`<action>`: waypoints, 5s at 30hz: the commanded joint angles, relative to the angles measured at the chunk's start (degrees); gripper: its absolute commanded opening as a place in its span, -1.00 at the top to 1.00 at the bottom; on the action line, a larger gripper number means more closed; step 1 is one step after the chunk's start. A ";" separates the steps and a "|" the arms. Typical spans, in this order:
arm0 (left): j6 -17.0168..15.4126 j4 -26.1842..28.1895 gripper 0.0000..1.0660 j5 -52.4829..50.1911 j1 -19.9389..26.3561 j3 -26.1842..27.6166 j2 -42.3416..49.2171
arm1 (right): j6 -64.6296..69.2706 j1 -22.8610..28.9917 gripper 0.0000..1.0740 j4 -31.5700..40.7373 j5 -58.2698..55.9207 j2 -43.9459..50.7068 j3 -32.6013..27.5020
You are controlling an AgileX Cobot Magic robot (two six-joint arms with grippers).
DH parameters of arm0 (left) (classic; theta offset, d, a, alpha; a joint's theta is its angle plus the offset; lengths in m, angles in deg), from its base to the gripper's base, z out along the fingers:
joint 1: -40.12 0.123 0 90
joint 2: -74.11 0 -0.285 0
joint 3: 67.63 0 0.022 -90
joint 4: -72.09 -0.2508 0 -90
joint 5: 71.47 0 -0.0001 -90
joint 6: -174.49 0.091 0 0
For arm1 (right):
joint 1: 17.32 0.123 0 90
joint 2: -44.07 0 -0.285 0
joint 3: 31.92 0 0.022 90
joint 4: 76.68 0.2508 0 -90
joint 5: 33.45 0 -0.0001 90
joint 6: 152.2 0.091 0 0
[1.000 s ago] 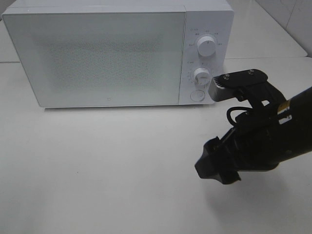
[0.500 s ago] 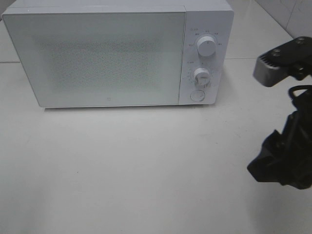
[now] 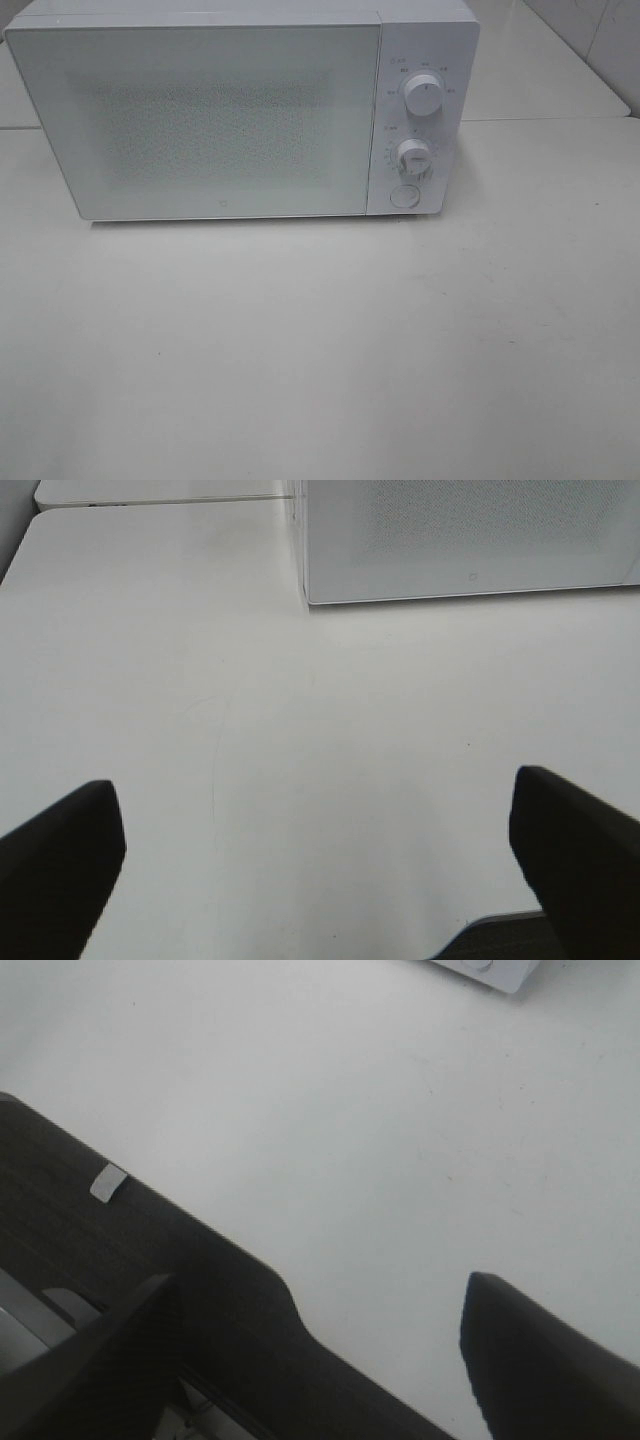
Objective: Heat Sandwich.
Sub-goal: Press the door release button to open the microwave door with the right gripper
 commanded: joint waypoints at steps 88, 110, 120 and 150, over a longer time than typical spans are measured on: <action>-0.40 0.40 -0.88 -0.57 0.17 -0.06 0.52 | 3.67 -27.22 -0.40 -8.37 75.75 -28.36 -11.80; -0.40 0.40 -0.88 -0.57 0.17 -0.06 0.52 | -10.03 -18.56 -0.40 12.83 103.25 -48.70 -18.16; -0.40 0.40 -0.88 -0.57 0.17 -0.06 0.52 | -18.28 -5.50 -0.40 30.19 114.94 -57.35 -19.48; -0.40 0.40 -0.88 -0.57 0.17 -0.06 0.52 | -13.24 8.59 -0.40 46.75 121.58 -68.12 -19.37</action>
